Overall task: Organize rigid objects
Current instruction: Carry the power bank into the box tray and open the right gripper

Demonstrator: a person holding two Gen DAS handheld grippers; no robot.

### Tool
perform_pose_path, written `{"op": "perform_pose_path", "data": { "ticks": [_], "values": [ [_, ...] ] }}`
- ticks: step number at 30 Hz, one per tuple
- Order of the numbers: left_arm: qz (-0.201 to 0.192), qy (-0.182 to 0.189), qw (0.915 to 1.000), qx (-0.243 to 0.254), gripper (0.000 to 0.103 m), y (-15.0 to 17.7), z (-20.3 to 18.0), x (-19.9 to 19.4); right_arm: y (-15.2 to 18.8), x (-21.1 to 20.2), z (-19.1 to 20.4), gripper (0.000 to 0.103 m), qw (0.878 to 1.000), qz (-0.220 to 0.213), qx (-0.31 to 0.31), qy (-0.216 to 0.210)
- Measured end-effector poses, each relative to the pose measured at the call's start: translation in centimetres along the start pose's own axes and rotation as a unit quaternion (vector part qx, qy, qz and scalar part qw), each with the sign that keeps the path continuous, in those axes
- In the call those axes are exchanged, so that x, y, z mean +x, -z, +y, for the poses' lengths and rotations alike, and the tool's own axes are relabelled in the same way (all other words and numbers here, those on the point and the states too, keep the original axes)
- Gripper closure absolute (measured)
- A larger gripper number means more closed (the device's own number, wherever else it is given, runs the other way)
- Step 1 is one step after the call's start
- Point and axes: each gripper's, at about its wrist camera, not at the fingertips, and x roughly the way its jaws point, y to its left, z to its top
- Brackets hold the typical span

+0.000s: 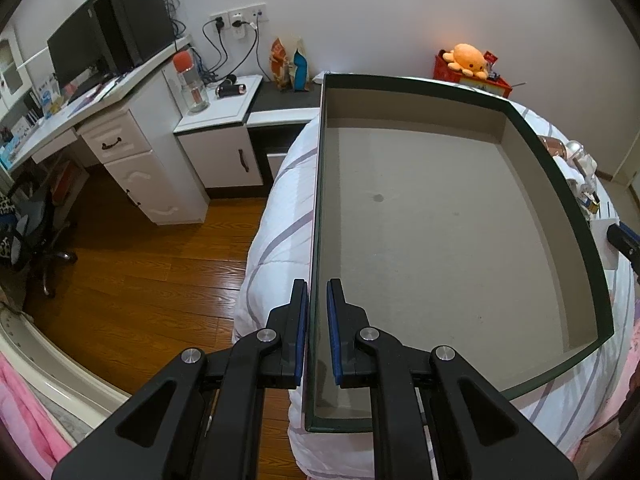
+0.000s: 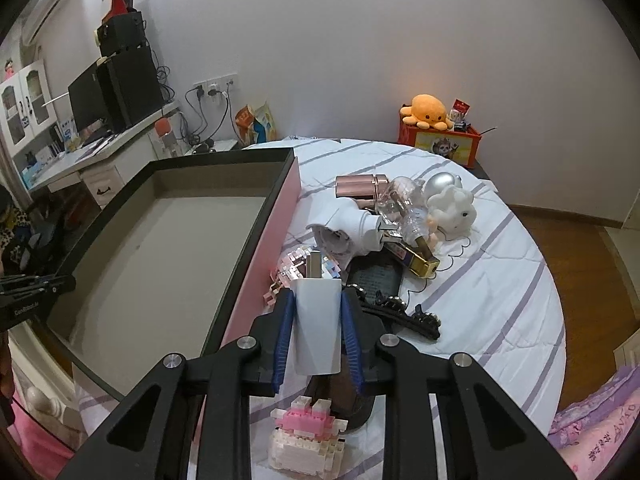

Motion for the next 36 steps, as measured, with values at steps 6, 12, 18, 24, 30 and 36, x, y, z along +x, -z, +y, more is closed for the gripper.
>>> {"op": "perform_pose_path", "data": {
  "ticks": [6, 12, 18, 24, 30, 36],
  "values": [
    [-0.002, 0.001, 1.0, -0.002, 0.094, 0.0, 0.1, 0.0, -0.9, -1.5, 1.0, 0.079, 1.0, -0.029, -0.006, 0.005],
    [-0.003, 0.004, 1.0, -0.005, 0.093, 0.1, 0.1, 0.0, -2.3, -1.9, 5.4, 0.079, 0.997, -0.041, -0.04, -0.052],
    [-0.004, 0.008, 0.9999, -0.005, 0.093, 0.1, 0.2, -0.1, -1.5, 0.8, 10.7, 0.079, 0.99, 0.003, -0.077, -0.121],
    [-0.004, 0.01, 0.9999, -0.007, 0.093, 0.2, 0.2, -0.1, -0.8, 3.2, 13.6, 0.079, 0.984, 0.036, -0.095, -0.147],
    [-0.003, 0.011, 0.9999, -0.007, 0.093, 0.2, 0.2, -0.1, -0.8, 3.7, 13.3, 0.061, 0.985, 0.035, -0.082, -0.145],
    [-0.003, 0.012, 0.9999, -0.008, 0.093, 0.1, 0.1, 0.1, -1.3, 1.1, 10.6, 0.06, 0.992, -0.006, -0.061, -0.112]
  ]
}}
